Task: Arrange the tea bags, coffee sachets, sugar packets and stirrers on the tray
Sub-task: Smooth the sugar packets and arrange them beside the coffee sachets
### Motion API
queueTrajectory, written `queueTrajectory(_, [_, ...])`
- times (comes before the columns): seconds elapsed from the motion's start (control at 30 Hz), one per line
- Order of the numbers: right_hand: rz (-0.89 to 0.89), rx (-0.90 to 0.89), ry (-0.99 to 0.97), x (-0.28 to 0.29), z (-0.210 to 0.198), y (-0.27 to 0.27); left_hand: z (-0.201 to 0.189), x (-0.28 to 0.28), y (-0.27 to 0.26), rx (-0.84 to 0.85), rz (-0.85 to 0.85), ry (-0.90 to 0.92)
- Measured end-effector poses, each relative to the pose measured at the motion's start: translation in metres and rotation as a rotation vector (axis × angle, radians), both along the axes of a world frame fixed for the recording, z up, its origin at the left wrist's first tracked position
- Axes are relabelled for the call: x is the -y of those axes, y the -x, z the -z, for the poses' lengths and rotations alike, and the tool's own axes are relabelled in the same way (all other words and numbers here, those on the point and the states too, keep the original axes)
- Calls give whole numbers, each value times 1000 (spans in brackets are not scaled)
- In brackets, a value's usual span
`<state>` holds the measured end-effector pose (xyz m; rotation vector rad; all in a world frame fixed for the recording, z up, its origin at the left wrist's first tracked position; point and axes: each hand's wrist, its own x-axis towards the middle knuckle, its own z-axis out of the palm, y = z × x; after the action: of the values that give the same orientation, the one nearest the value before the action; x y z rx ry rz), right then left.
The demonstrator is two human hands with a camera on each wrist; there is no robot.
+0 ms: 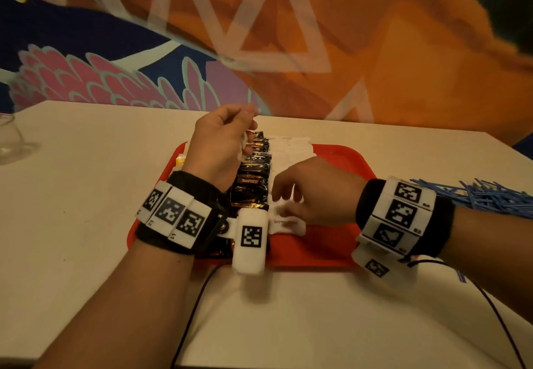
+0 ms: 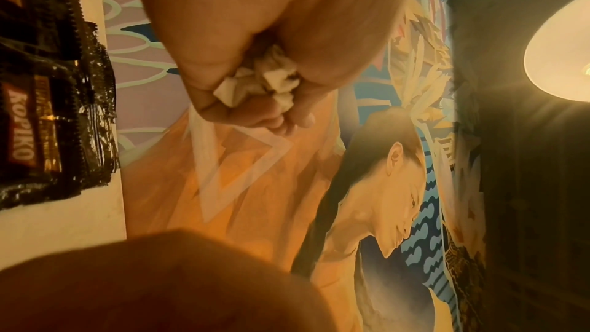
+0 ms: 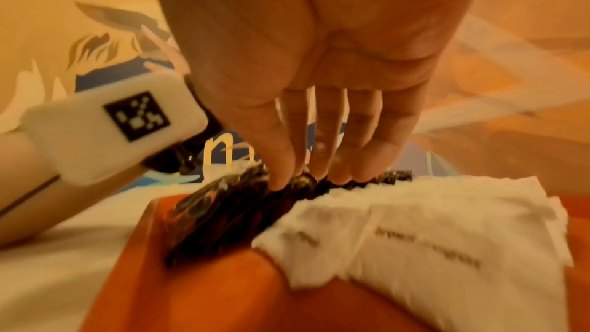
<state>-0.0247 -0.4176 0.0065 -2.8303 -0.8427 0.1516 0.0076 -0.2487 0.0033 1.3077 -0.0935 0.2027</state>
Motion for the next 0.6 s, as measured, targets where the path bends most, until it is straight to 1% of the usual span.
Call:
queueTrajectory(0.07, [11, 57, -94, 2, -9, -2, 1, 2, 0, -25, 50, 54])
queueTrajectory(0.13, [10, 164, -242, 1, -14, -6, 2, 4, 1, -41, 87, 90])
queueTrajectory(0.2, [-26, 294, -426, -2, -15, -11, 3, 6, 1, -30, 121, 119])
queueTrajectory(0.27, [-74, 378, -528, -7, -12, -15, 1, 7, 3, -27, 156, 161])
queueTrajectory(0.33, [-79, 393, -572, -12, -9, -19, 0, 8, 5, -36, 190, 207])
queueTrajectory(0.43, [-39, 368, -666, -16, -8, -27, -1, 8, 7, -21, 230, 280])
queueTrajectory(0.5, [-18, 351, -709, -17, -8, -32, -2, 10, 8, 6, 211, 292])
queueTrajectory(0.6, [11, 280, -713, -18, -7, -35, -2, 13, 8, 17, 187, 305])
